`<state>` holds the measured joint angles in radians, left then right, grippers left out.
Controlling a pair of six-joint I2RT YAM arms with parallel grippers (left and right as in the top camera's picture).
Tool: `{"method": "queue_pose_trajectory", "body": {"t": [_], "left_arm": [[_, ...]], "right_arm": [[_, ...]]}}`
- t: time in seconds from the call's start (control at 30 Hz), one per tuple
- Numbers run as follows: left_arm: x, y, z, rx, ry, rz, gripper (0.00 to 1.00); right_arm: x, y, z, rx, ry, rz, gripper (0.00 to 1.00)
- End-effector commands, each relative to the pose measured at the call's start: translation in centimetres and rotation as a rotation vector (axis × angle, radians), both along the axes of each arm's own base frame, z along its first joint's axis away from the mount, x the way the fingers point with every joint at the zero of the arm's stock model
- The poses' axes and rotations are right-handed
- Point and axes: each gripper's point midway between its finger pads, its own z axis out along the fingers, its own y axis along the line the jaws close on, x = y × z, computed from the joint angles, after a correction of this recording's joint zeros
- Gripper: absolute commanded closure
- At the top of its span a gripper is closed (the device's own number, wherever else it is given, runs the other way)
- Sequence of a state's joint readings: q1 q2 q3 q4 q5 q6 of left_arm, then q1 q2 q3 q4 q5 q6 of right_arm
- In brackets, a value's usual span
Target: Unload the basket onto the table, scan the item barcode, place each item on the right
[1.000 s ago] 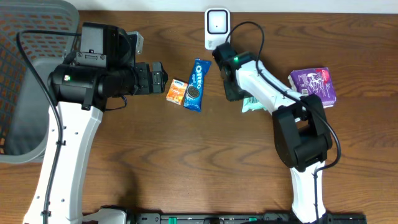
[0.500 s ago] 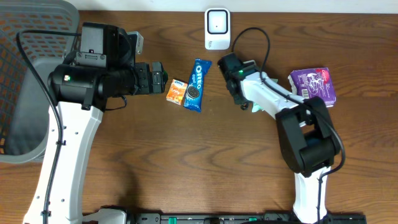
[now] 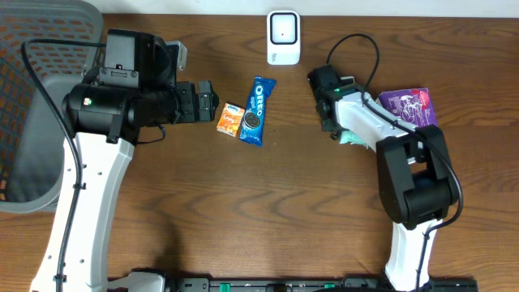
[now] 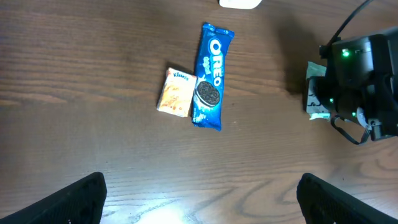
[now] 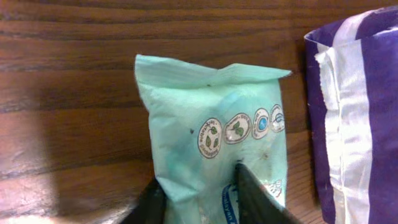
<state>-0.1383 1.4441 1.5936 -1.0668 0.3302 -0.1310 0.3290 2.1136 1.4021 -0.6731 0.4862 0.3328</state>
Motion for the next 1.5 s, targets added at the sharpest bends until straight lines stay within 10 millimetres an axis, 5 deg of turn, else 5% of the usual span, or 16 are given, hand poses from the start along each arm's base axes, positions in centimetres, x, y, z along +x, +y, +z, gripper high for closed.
{"method": "queue_pose_trajectory", "body": {"t": [0.0, 0.1, 0.2, 0.27, 0.37, 0.47, 0.63, 0.8, 0.83, 0.93, 1.07, 1.17, 1.27, 1.37, 1.47], "left_arm": [[0.0, 0.2, -0.2, 0.008, 0.005, 0.008, 0.02], [0.0, 0.2, -0.2, 0.008, 0.005, 0.009, 0.02], [0.0, 0.2, -0.2, 0.008, 0.005, 0.009, 0.02], [0.0, 0.2, -0.2, 0.008, 0.005, 0.009, 0.02], [0.0, 0.2, -0.2, 0.008, 0.005, 0.009, 0.02], [0.0, 0.2, -0.2, 0.008, 0.005, 0.009, 0.02], [0.0, 0.2, -0.2, 0.008, 0.005, 0.008, 0.02], [0.0, 0.2, -0.2, 0.008, 0.005, 0.009, 0.02], [0.0, 0.2, -0.2, 0.008, 0.005, 0.009, 0.02], [0.0, 0.2, -0.2, 0.008, 0.005, 0.009, 0.02], [0.0, 0.2, -0.2, 0.008, 0.005, 0.009, 0.02], [0.0, 0.2, -0.2, 0.008, 0.005, 0.009, 0.02], [0.0, 0.2, -0.2, 0.008, 0.005, 0.009, 0.02], [0.0, 0.2, -0.2, 0.008, 0.005, 0.009, 0.02], [0.0, 0.2, -0.2, 0.008, 0.005, 0.008, 0.02]], "right_arm": [[-5.4, 2.5, -7.3, 0.263, 0.274, 0.011, 0.99], [-4.6, 4.2, -6.0, 0.394, 0.294, 0.022, 0.99], [-2.4, 7.6, -2.3, 0.707, 0.292, 0.072, 0.99], [-1.0, 10.4, 2.3, 1.036, 0.281, 0.161, 0.99], [-0.5, 11.2, 5.6, 1.293, 0.261, 0.214, 0.99], [-0.8, 10.7, 6.9, 1.439, 0.25, 0.229, 0.99], [-1.3, 6.9, 4.4, 1.444, 0.225, 0.123, 0.99], [-2.2, 0.5, 0.9, 1.155, 0.258, -0.125, 0.99], [-2.3, -0.3, 1.0, 1.109, 0.258, -0.148, 0.99], [-1.6, -2.4, 3.0, 0.967, 0.206, -0.172, 0.77], [-0.8, -4.8, 8.2, 0.776, 0.113, -0.171, 0.5], [-1.0, -4.0, 10.5, 0.752, 0.094, -0.121, 0.55], [-1.7, -2.2, 10.6, 0.741, 0.131, -0.049, 0.7], [-3.0, 1.0, 9.1, 0.719, 0.214, 0.059, 0.73], [-4.6, 1.9, 6.3, 0.596, 0.287, 0.012, 0.77]]}}
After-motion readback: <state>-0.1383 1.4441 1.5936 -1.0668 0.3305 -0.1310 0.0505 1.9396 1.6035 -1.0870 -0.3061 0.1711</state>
